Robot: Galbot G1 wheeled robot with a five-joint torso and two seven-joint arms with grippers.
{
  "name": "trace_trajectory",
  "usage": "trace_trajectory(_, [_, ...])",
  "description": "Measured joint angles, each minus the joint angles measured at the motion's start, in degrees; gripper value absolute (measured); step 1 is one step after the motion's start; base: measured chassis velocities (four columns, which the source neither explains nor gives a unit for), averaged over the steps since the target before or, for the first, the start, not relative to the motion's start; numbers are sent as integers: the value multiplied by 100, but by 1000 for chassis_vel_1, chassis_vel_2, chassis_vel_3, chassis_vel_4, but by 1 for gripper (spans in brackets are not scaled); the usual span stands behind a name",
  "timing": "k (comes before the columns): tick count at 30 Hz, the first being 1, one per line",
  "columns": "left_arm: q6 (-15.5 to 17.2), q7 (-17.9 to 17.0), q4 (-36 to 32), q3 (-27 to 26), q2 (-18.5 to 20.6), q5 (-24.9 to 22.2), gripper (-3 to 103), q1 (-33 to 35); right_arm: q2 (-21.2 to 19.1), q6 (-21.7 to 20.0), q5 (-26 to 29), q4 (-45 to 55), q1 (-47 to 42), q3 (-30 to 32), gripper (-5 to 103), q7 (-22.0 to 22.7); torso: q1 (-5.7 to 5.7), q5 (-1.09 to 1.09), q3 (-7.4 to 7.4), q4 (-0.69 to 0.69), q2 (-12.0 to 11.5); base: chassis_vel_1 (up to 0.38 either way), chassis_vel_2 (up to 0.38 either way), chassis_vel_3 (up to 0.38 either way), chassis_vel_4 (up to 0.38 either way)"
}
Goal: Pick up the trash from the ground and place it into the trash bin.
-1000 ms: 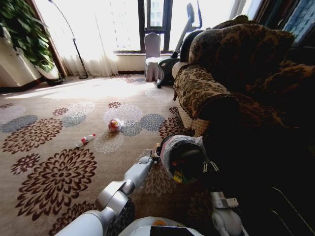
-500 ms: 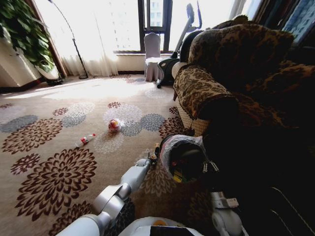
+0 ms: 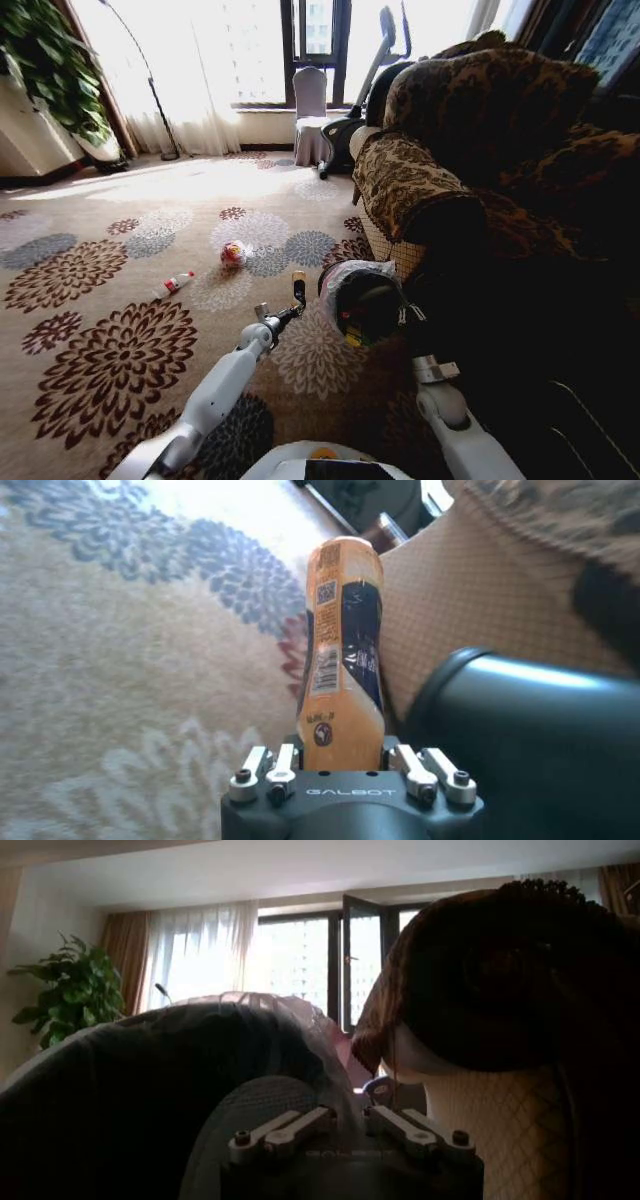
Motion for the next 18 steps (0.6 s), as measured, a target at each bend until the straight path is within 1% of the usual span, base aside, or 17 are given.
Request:
trace_trajectory(1, [-2, 55, -360, -16, 144, -84, 41, 141, 14, 39, -20, -97, 6, 34, 0, 0, 0, -3, 0, -6, 0, 0, 0, 0, 0])
trace_trajectory(2, [-22, 115, -960, -178, 315, -231, 41, 460, 35, 64, -44, -255, 92, 30, 0, 3, 0, -4, 0, -14, 0, 0, 0, 0, 0])
trace_trajectory(3, [-33, 135, -1473, -436, 392, -385, 41, 797, 50, 64, -52, -361, 216, -19, 0, 7, 0, -1, 0, -12, 0, 0, 0, 0, 0])
trace_trajectory(4, [-33, 135, -1473, -436, 392, -385, 41, 797, 50, 64, -52, -361, 216, -19, 0, 7, 0, -1, 0, -12, 0, 0, 0, 0, 0])
trace_trajectory(5, [-28, 140, -2061, -761, 418, -579, 41, 1241, 70, 64, -55, -543, 408, -106, 0, 9, 0, 2, 0, -6, 0, 0, 0, 0, 0])
trace_trajectory(6, [-1, 130, -2573, -1021, 390, -784, 41, 1636, 90, 64, -58, -713, 609, -215, 0, 8, 0, -1, 0, -1, 0, 0, 0, 0, 0])
trace_trajectory(7, [-1, 130, -2573, -1021, 390, -784, 41, 1636, 90, 64, -58, -713, 609, -215, 0, 8, 0, -1, 0, -1, 0, 0, 0, 0, 0])
trace_trajectory(8, [28, 112, -2888, -1168, 354, -935, 41, 1862, 103, 64, -59, -807, 726, -297, 0, 5, 0, -2, 0, 1, 0, 0, 0, 0, 0])
trace_trajectory(9, [101, 28, -3476, -1391, 278, -1320, 41, 2240, 130, 64, -61, -978, 956, -461, 0, 2, 0, 1, 0, 2, 0, 0, 0, 0, 0])
trace_trajectory(10, [159, -46, -3781, -1458, 238, -1572, 41, 2400, 148, 64, -61, -1058, 1077, -546, 0, 1, 0, 2, 0, 2, 0, 0, 0, 0, 0])
trace_trajectory(11, [159, -46, -3781, -1458, 238, -1572, 41, 2400, 148, 64, -61, -1058, 1077, -546, 0, 1, 0, 2, 0, 2, 0, 0, 0, 0, 0])
trace_trajectory(12, [260, -193, -4267, -1512, 190, -1992, 41, 2642, 187, 64, -61, -1193, 1278, -683, 0, 2, 0, -1, -1, -1, 0, 0, 0, 0, 0])
trace_trajectory(13, [333, -341, -4600, -1503, 152, -2327, 41, 2805, 230, 64, -61, -1296, 1434, -787, 0, 4, 0, 1, -1, -2, 0, 0, 0, 0, 0])
trace_trajectory(14, [333, -341, -4600, -1503, 152, -2327, 41, 2805, 230, 64, -61, -1296, 1434, -787, 0, 4, 0, 1, -1, -2, 0, 0, 0, 0, 0])
trace_trajectory(15, [424, -563, -4896, -1434, 91, -2668, 41, 2946, 283, 69, -65, -1393, 1577, -890, 0, 4, 0, 2, -1, -3, 0, 0, 0, 0, 0])
trace_trajectory(17, [482, -859, -5051, -1270, -31, -3024, 41, 3036, 371, 85, -71, -1486, 1745, -1019, 0, 3, 0, 2, 0, -3, 0, 0, 0, 0, 0])
trace_trajectory(18, [482, -859, -5051, -1270, -31, -3024, 41, 3036, 371, 85, -71, -1486, 1745, -1019, 0, 3, 0, 2, 0, -3, 0, 0, 0, 0, 0])
